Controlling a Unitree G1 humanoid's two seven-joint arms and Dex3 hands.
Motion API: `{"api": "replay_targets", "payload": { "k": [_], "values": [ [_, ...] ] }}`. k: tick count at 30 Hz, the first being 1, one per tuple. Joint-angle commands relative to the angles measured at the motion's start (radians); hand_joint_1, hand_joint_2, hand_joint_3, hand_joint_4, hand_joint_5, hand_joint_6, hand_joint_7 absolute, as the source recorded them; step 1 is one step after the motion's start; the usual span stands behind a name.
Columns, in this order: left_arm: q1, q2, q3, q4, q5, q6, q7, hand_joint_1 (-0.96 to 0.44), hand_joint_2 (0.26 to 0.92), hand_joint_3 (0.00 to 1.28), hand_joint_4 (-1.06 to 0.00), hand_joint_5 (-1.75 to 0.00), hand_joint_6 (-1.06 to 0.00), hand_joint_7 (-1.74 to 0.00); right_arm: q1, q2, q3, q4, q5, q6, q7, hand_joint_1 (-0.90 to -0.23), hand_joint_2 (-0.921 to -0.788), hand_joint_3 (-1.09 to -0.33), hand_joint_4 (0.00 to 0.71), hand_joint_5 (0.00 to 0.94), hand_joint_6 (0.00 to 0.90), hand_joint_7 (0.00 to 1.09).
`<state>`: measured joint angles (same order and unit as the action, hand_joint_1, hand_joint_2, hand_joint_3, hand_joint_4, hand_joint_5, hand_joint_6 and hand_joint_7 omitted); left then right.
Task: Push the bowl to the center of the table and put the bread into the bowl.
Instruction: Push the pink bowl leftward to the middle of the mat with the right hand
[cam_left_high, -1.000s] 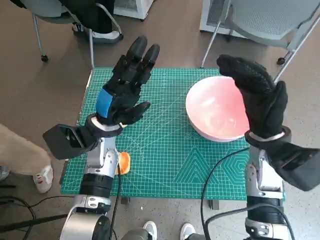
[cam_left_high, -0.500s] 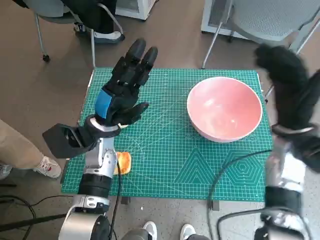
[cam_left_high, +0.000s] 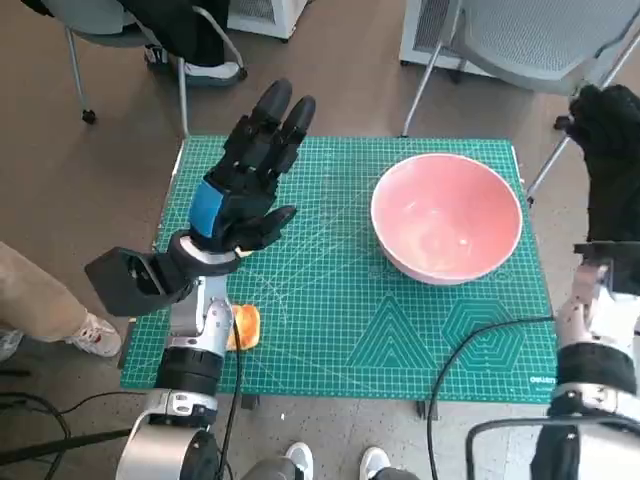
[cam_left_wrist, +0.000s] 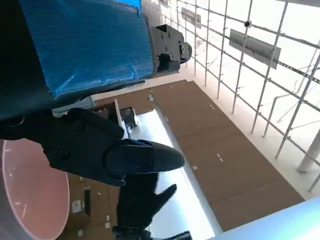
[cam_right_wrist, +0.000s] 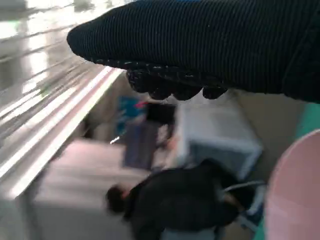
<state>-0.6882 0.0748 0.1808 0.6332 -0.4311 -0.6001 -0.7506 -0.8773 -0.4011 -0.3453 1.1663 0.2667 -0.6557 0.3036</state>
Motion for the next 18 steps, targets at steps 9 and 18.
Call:
{"api": "replay_targets", "payload": {
  "k": [9,18],
  "values": [
    [0.010,0.010,0.018,0.012,-0.002,-0.020,-0.014,-0.56,0.921,0.29,-0.01,-0.01,-0.14,-0.03,-0.003,0.010,0.005,0.094,-0.050,0.097,-0.061,-0.602,-0.921,-0.877,0.178,0.005,0.152,0.23],
    [0.017,0.012,0.020,0.004,0.001,-0.024,-0.012,-0.56,0.921,0.29,-0.02,-0.01,-0.14,-0.03,0.002,0.013,0.011,0.122,-0.080,0.149,-0.069,-0.601,-0.921,-0.893,0.178,0.002,0.168,0.21]
  ]
}}
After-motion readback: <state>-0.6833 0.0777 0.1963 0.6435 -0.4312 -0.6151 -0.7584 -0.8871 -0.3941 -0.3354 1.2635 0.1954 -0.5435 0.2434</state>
